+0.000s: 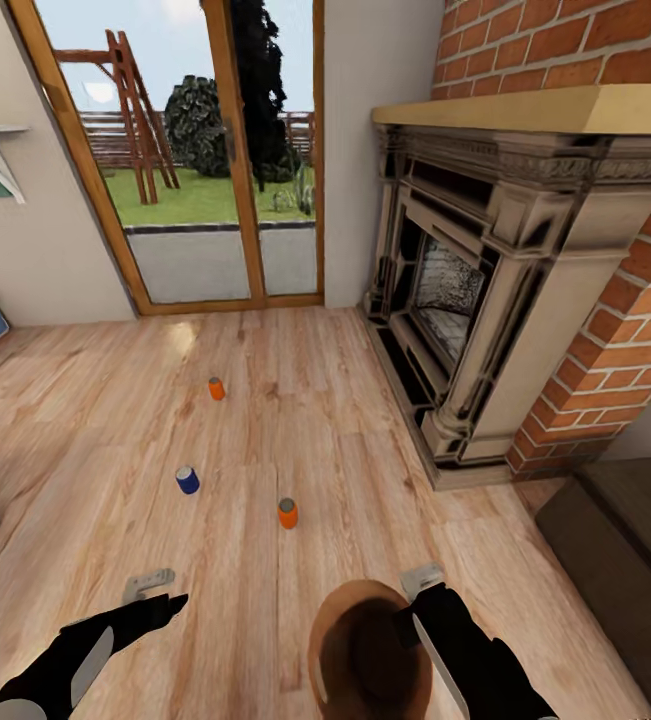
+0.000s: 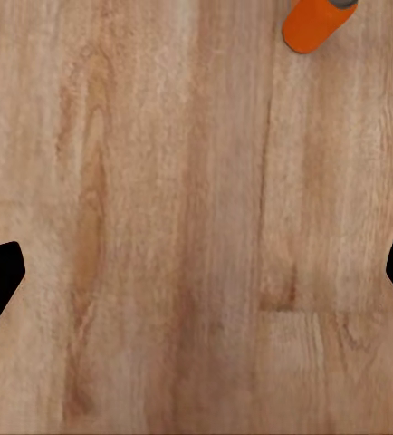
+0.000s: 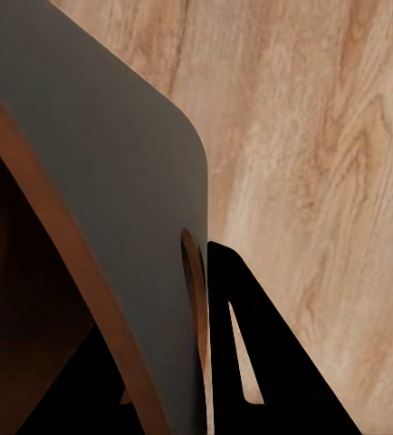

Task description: Put the three can of soda from the living room inside the tash can in the kitchen.

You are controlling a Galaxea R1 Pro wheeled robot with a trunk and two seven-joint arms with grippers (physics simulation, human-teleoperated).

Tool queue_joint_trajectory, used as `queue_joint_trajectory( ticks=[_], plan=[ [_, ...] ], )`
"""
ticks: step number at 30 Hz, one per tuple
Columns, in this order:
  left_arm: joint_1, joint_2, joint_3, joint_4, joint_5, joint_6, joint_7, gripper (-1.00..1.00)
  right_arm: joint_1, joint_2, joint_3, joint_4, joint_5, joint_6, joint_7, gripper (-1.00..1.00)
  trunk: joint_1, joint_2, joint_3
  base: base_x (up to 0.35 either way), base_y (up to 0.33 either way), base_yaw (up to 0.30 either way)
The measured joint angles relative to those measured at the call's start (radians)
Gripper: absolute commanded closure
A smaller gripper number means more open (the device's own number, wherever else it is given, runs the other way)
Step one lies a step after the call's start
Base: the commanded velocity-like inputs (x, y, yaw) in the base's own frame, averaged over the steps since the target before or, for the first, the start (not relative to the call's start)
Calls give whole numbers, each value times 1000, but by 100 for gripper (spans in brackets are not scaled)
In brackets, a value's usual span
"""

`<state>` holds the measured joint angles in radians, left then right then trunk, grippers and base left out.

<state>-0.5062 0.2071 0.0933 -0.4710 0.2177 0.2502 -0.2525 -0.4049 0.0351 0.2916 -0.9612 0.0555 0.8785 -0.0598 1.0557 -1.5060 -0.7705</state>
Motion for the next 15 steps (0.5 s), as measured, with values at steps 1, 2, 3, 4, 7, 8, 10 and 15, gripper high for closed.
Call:
queue_joint_trajectory(
  ticks=[1,2,3,4,7,8,10,15],
  plan=[
    [0,0,0,0,0,0,0,-100,0,0,-2,0,1,0,0,100,0,0,1,184,236,-219],
    [0,0,0,0,0,0,0,-100,0,0,-3,0,0,0,0,100,0,0,2,179,239,-219],
    [0,0,0,0,0,0,0,-100,0,0,-4,0,-2,0,0,100,0,0,3,163,247,-218],
    [0,0,0,0,0,-1,1,-100,0,0,-6,0,-3,0,0,100,0,0,4,156,249,-217],
    [0,0,0,0,0,-1,1,-100,0,0,-7,-1,-1,0,0,100,0,0,7,137,257,-217],
    [0,0,0,0,0,-1,1,-100,0,0,-7,-1,-1,0,0,100,0,0,8,121,262,-216],
    [0,0,0,0,0,-3,1,-100,0,0,-7,-1,-2,-1,0,100,0,0,10,114,264,-216],
    [0,0,-1,0,-1,-5,1,-100,0,-3,-9,-2,0,-4,-4,100,0,0,15,106,266,-215]
  ],
)
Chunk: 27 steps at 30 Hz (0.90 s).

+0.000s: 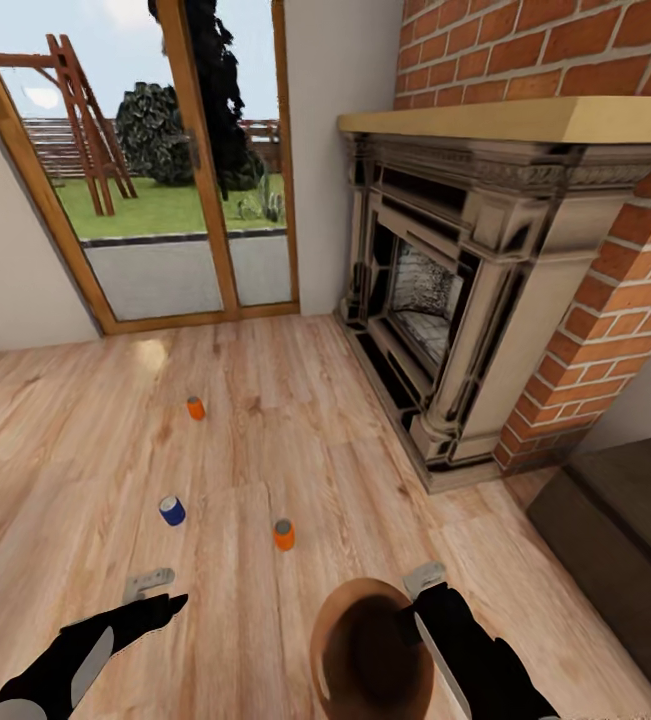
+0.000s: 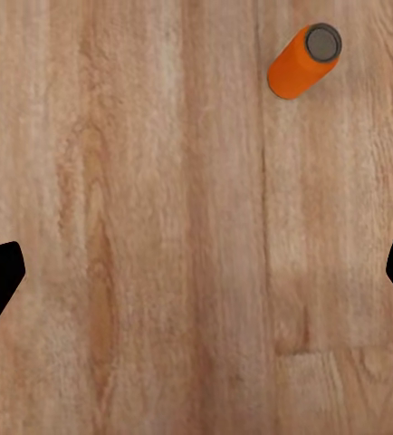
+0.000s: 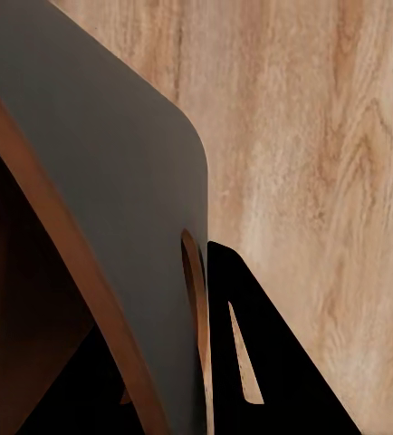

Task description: Put the three can of soda from the living room inside the tash can in the kitchen.

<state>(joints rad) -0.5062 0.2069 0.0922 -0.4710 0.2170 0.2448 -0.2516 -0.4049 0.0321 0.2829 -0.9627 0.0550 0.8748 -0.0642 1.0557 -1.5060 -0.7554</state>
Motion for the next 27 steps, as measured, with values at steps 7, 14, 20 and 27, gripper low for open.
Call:
queue_joint_trajectory(
  ticks=[7,14,20,27],
  plan=[
    [0,-1,0,-1,-1,-1,-1,-100,-13,-13,-53,-5,21,-15,-11,100,0,0,7,98,267,-213],
    [0,-1,0,0,-1,-3,-1,-100,-52,-92,-140,-4,10,-15,-12,100,0,0,14,84,253,-192],
    [0,-1,0,0,-1,-6,0,-100,-69,-108,-210,-2,15,-14,-9,100,0,0,15,24,109,-68],
    [0,-1,0,-1,0,-8,2,-100,-71,-105,-218,7,-3,-18,-10,100,0,0,16,15,13,-8]
  ],
)
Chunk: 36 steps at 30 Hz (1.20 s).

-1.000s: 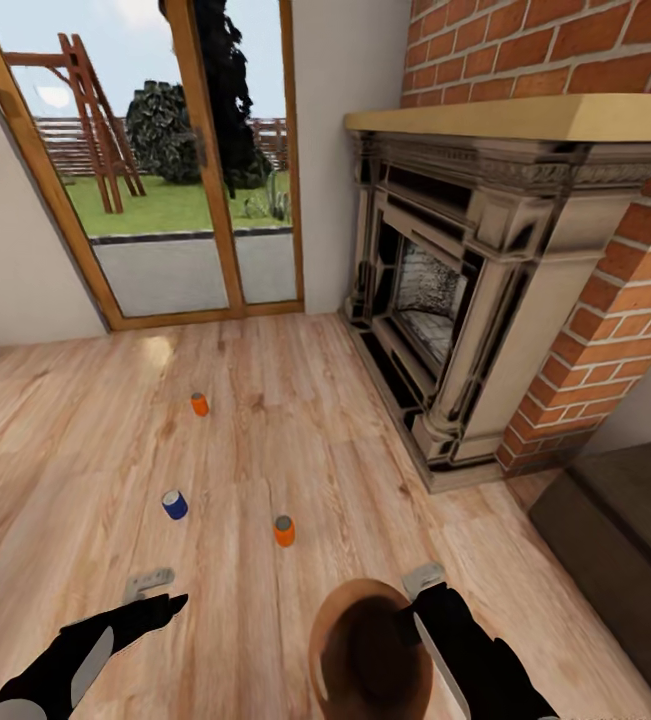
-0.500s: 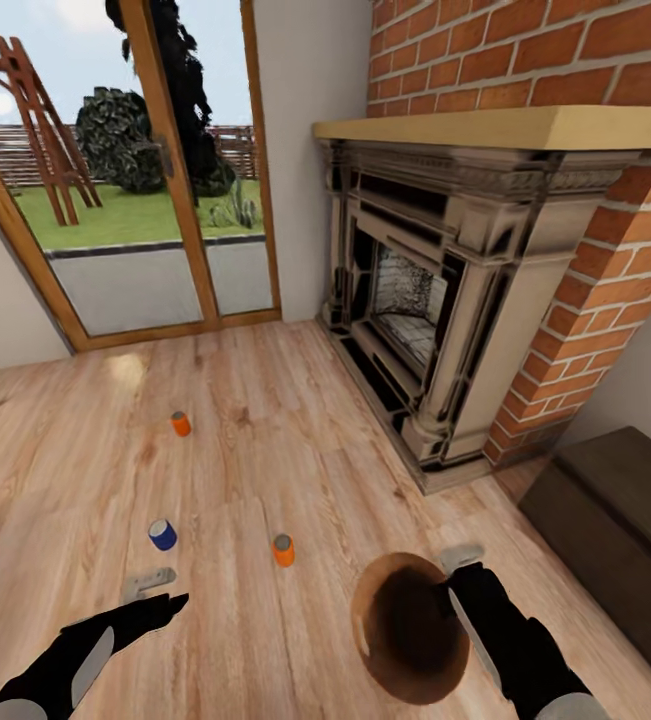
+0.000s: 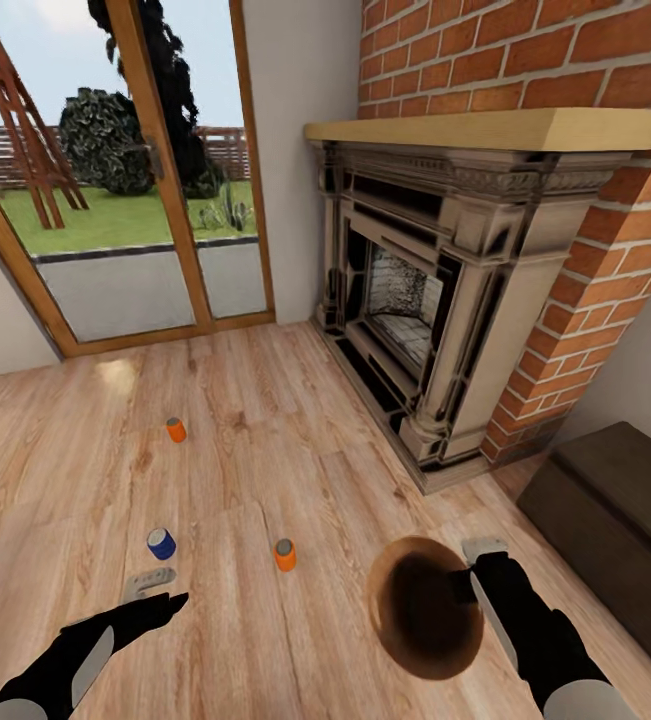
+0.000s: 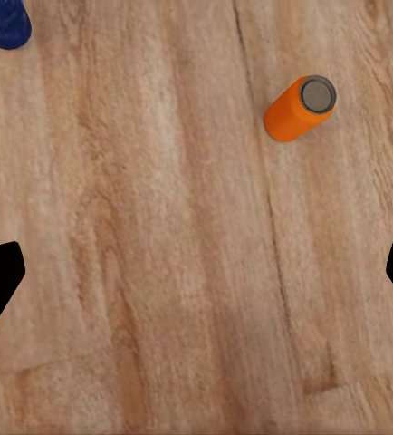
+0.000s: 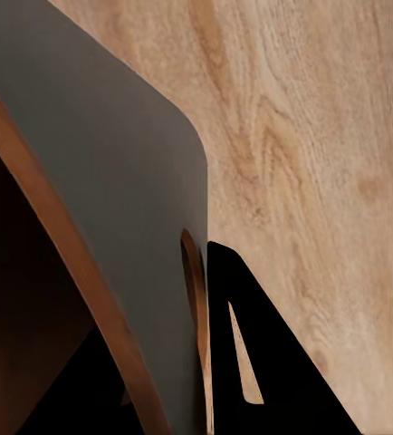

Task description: Put the three can of soda from the living room inside the tash can in the kitchen.

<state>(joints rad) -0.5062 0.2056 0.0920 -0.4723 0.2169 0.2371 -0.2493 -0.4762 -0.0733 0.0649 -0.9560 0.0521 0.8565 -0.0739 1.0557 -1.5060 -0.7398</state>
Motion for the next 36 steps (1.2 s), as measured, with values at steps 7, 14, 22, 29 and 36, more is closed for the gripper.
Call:
queue_joint_trajectory(
  ticks=[7,14,22,29,36],
  plan=[
    [0,0,0,0,0,-1,5,-100,10,-4,-22,240,-6,-236,5,100,0,0,0,203,20,-1],
    [0,0,0,1,-1,-1,5,-100,12,-5,-24,246,-7,-272,7,100,0,0,0,298,69,0],
    [0,0,0,1,0,-1,5,-100,12,-4,-25,259,-6,-278,7,100,0,0,0,308,17,0],
    [0,0,0,1,-1,-1,7,-100,13,0,-23,260,-5,-284,2,100,0,0,0,175,14,0],
    [0,0,0,1,0,-1,6,-100,13,0,-23,259,-6,-288,4,100,0,0,-1,200,1,0]
  ],
)
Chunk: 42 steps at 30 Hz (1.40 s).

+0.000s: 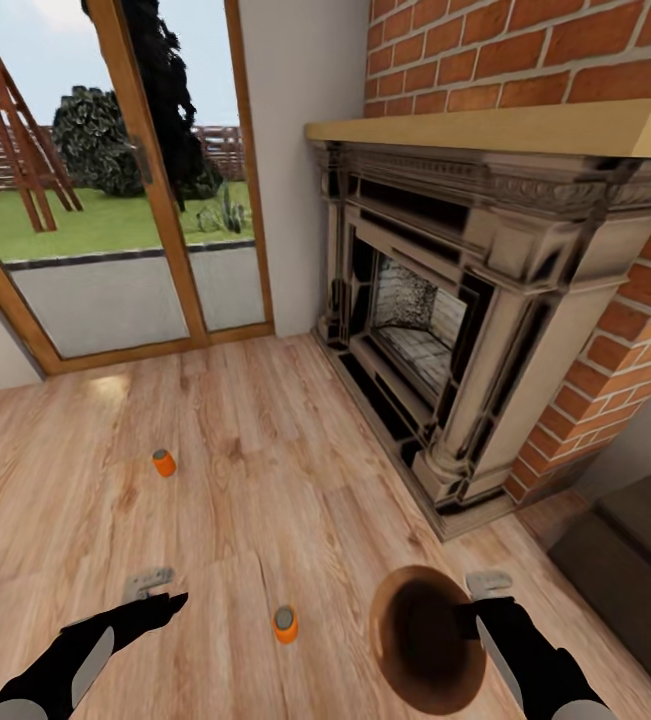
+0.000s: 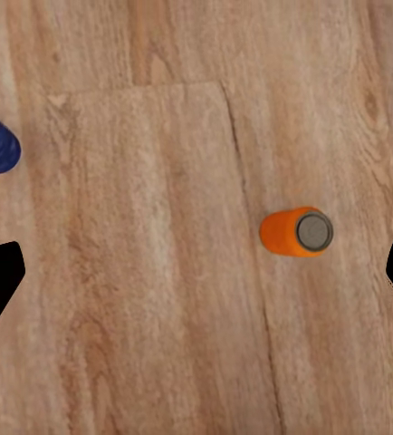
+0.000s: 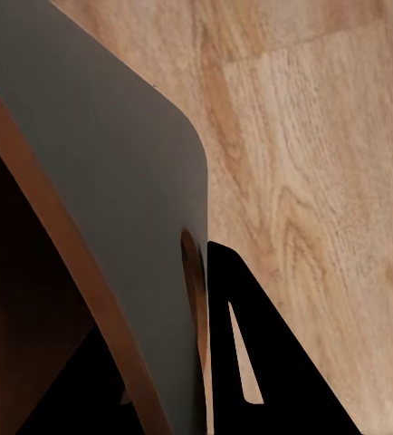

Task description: Put the three can of soda from the living room inside the tash can in the kitchen.

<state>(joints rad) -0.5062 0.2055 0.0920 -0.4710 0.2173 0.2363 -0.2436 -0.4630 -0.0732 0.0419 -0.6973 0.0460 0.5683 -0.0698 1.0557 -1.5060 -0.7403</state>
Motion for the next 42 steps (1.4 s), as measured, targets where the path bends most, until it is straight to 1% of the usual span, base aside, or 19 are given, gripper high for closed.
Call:
queue_joint_trajectory(
  ticks=[9,15,17,19,20,22,23,24,25,26,27,29,30,35,36,37,40,41,42],
  plan=[
    [0,0,0,-1,0,0,0,-100,0,-2,-2,-1,1,0,0,100,0,0,-6,291,0,0],
    [0,0,0,-1,0,0,0,-100,0,-4,-9,-2,0,1,0,100,0,0,-8,58,0,0],
    [0,-1,0,0,-1,0,1,-100,0,-5,-32,-2,4,4,0,100,0,0,-8,12,0,0],
    [0,-1,0,0,-1,0,1,-100,-1,-5,-79,-5,2,17,2,100,0,0,-8,5,0,0],
    [0,-2,0,0,-1,0,1,-100,-5,-5,-99,-9,6,46,2,100,0,0,-8,3,0,0],
    [0,-2,-1,0,-2,0,1,-100,-14,-6,-112,-19,6,103,3,100,0,0,-8,2,0,0],
    [0,-2,-1,0,-2,0,1,-100,-29,-6,-121,-45,0,184,4,100,0,0,-8,1,0,0],
    [0,-2,-1,0,-2,0,1,-100,-36,-6,-125,-69,-3,233,4,100,0,0,-8,0,0,0],
    [0,-2,-1,0,-1,0,1,-100,-45,-6,-132,-123,-2,333,4,100,0,0,-8,0,0,0],
    [0,-2,-1,0,-2,0,1,-100,-48,-6,-136,-160,0,374,4,100,0,0,-8,0,0,0],
    [0,-3,-1,0,-2,0,1,-100,-54,-6,-150,-232,3,462,4,100,0,0,-8,0,0,0],
    [0,-3,-1,0,-2,-1,1,-100,-61,-6,-160,-337,5,477,5,100,0,0,-8,0,0,0],
    [0,-3,-1,0,-2,-1,1,-100,-63,-6,-162,-366,5,471,5,100,0,0,-8,0,0,0],
    [0,-4,-2,0,-2,-1,1,-100,-76,-10,-169,-397,1,479,5,100,0,0,-8,0,0,0],
    [0,-4,-2,0,-3,-1,1,-100,-79,-16,-170,-401,-6,478,5,100,0,0,-8,0,0,0],
    [0,-4,-2,0,-3,-2,1,-100,-83,-31,-171,-406,-24,478,6,100,0,0,-8,0,0,0],
    [0,-4,-1,0,-4,-1,1,-100,-84,-57,-172,-399,19,479,16,100,0,0,-8,0,0,0],
    [0,-5,-1,0,-4,-1,1,-100,-85,-64,-170,-386,23,479,31,100,0,0,-8,0,0,0],
    [0,-5,-1,0,-4,-1,1,-100,-85,-67,-168,-382,6,479,40,100,0,0,-8,0,0,0]
  ],
)
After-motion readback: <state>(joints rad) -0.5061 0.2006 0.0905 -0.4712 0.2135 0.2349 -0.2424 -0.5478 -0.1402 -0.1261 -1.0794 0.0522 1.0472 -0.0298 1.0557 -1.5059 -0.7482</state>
